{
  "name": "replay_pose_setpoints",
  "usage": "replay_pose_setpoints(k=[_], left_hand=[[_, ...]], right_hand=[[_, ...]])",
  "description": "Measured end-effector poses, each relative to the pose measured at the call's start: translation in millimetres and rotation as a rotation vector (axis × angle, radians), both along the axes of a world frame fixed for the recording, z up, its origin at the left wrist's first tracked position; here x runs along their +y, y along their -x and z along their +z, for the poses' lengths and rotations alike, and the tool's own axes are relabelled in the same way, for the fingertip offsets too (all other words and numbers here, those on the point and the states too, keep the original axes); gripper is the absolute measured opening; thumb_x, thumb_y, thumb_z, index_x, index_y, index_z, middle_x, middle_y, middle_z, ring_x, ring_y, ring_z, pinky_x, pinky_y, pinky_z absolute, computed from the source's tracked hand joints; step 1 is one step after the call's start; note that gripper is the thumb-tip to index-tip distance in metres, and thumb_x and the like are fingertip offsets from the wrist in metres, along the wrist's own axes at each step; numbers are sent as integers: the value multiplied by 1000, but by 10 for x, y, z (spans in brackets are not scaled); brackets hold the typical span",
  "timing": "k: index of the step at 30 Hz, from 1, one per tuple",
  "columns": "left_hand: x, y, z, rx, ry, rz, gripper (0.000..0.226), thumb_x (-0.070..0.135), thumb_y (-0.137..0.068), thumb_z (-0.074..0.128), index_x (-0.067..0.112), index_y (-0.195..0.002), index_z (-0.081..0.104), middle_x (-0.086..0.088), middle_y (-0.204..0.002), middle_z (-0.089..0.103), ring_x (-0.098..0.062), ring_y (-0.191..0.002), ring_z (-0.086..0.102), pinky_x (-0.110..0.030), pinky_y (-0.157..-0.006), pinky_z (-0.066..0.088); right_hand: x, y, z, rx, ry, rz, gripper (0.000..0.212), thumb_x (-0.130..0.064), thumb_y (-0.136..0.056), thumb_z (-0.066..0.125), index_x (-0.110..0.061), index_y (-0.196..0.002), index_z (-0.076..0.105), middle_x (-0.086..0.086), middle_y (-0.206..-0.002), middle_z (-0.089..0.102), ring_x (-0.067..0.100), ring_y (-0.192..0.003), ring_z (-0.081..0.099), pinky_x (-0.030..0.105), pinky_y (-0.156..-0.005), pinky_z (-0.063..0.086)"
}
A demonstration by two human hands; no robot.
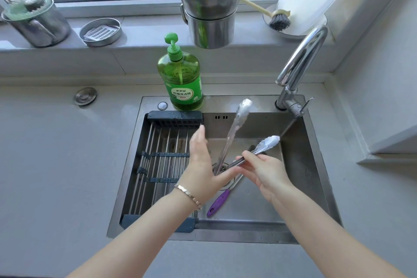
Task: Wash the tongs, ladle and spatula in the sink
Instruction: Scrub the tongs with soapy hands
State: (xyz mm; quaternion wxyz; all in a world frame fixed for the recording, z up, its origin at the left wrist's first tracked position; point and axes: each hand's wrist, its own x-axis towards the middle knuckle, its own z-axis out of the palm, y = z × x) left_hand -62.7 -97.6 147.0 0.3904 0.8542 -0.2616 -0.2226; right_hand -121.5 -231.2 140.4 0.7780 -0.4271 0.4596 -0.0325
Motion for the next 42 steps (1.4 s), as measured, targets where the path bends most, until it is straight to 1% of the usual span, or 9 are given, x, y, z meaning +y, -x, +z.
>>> replay_pose_setpoints(k=[2, 5, 11, 16, 22, 26, 34, 39, 42], left_hand=[[-80, 21, 51, 351, 14, 51, 74, 30, -82, 68, 21, -142, 25, -3, -132, 46, -12, -109, 59, -26, -88, 52], [-96, 10, 29, 222, -53, 55, 21, 20, -90, 59, 7, -106, 63, -2, -83, 65, -6, -60, 58, -19, -58, 52], [0, -19, 43, 77, -182, -10, 28, 24, -90, 59, 18, -63, 53, 2, -58, 50, -7, -53, 41, -11, -53, 34], [9, -38, 10, 117, -135, 77, 10, 25, -85, 66, 19, -80, 60, -21, -89, 70, -19, -73, 56, -36, -78, 51], [27, -53, -7, 158, -107, 121, 21, 24, -83, 68, 3, -87, 70, -19, -87, 71, -24, -78, 63, -37, -78, 53], [44, -122, -29, 177, -93, 132, 23, 24, -82, 69, 1, -88, 71, -16, -84, 71, -23, -75, 64, -37, -77, 56], [148, -218, -38, 279, -26, 202, 8, 18, -81, 70, 12, -85, 71, 6, -65, 66, -1, -60, 62, -11, -60, 50], [322, -518, -6, 403, 70, 448, 7, 18, -83, 67, 15, -77, 68, 2, -57, 63, 0, -39, 48, -12, -41, 39], [406, -706, 24, 499, 86, 529, 22, 24, -89, 59, 12, -72, 65, 4, -48, 58, -6, -38, 36, -14, -37, 31]], right_hand=[[76, 30, -17, -33, 29, 65, 20, -6, -91, 56, 0, -73, 64, 13, -76, 69, 13, -62, 69, 18, -58, 57], [91, 22, -2, -27, 41, 48, 23, -12, -94, 52, 2, -79, 63, 17, -75, 69, 15, -58, 70, 21, -54, 57], [-299, -30, -18, 30, 169, -119, 17, -11, -90, 60, 1, -77, 62, 15, -75, 62, 19, -65, 62, 20, -53, 57], [-209, 6, -16, 54, 53, 11, 8, 6, -77, 68, 2, -82, 63, 11, -77, 65, 14, -61, 63, 18, -61, 58], [-358, -30, 22, 91, 108, 43, 16, -12, -83, 67, 0, -75, 61, 0, -47, 65, 9, -40, 63, 16, -45, 54], [-257, -26, -18, 34, 47, 42, 9, 2, -82, 65, 0, -74, 60, 7, -63, 65, 7, -44, 63, 15, -52, 56], [-324, -228, 32, 100, 163, 225, 28, -21, -93, 56, 2, -78, 63, 13, -66, 66, 17, -51, 68, 21, -50, 57], [-379, -957, 223, 148, 426, 307, 36, -29, -97, 43, 3, -102, 58, 14, -92, 65, 25, -84, 63, 33, -82, 54], [-358, -1547, 515, 42, 179, 426, 38, -35, -95, 49, 2, -104, 54, 16, -98, 60, 23, -81, 61, 28, -72, 53]])
